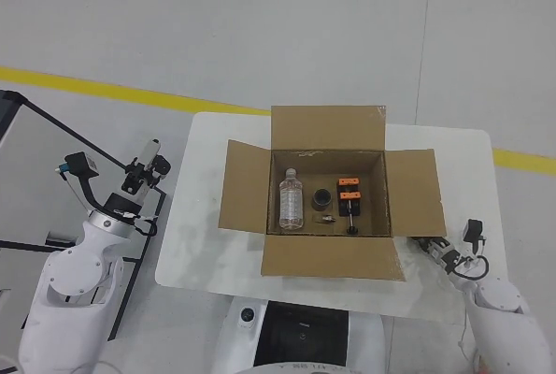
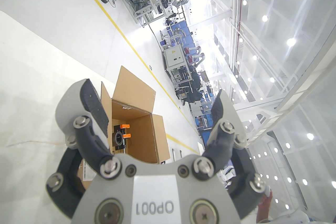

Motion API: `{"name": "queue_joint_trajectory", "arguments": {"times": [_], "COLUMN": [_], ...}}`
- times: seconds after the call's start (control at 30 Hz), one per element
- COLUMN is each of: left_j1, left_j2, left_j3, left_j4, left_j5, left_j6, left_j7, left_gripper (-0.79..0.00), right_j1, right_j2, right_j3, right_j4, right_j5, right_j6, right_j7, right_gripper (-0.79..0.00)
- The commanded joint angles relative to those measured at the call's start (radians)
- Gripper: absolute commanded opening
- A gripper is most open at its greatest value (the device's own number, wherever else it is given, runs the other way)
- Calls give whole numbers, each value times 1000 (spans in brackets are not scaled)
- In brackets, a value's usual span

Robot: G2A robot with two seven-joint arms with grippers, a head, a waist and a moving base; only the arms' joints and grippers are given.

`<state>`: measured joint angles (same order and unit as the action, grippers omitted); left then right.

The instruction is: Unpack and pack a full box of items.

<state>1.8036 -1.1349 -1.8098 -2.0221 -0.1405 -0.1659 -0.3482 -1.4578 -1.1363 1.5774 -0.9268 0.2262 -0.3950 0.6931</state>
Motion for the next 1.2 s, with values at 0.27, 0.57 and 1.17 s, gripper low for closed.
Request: {"name": "queue_joint_trajectory", "arguments": {"times": [0.27,0.57,1.17], "left_j1": [0,0,0], "left_j2": [0,0,0], "left_j3": [0,0,0], "left_j4": [0,0,0], "left_j5": [0,0,0], "left_j6": [0,0,0], "left_j7": [0,0,0], "left_gripper": [0,0,0], "right_j1": [-28,-37,-135], "right_j2": [1,5,54], "right_j3": [18,39,289], "right_j4": [-16,-19,-174], "right_j5": [54,99,347], "right_j6": [-103,-124,-87], "right_j7": [8,11,171], "right_gripper": [-785,-785,-785]}}
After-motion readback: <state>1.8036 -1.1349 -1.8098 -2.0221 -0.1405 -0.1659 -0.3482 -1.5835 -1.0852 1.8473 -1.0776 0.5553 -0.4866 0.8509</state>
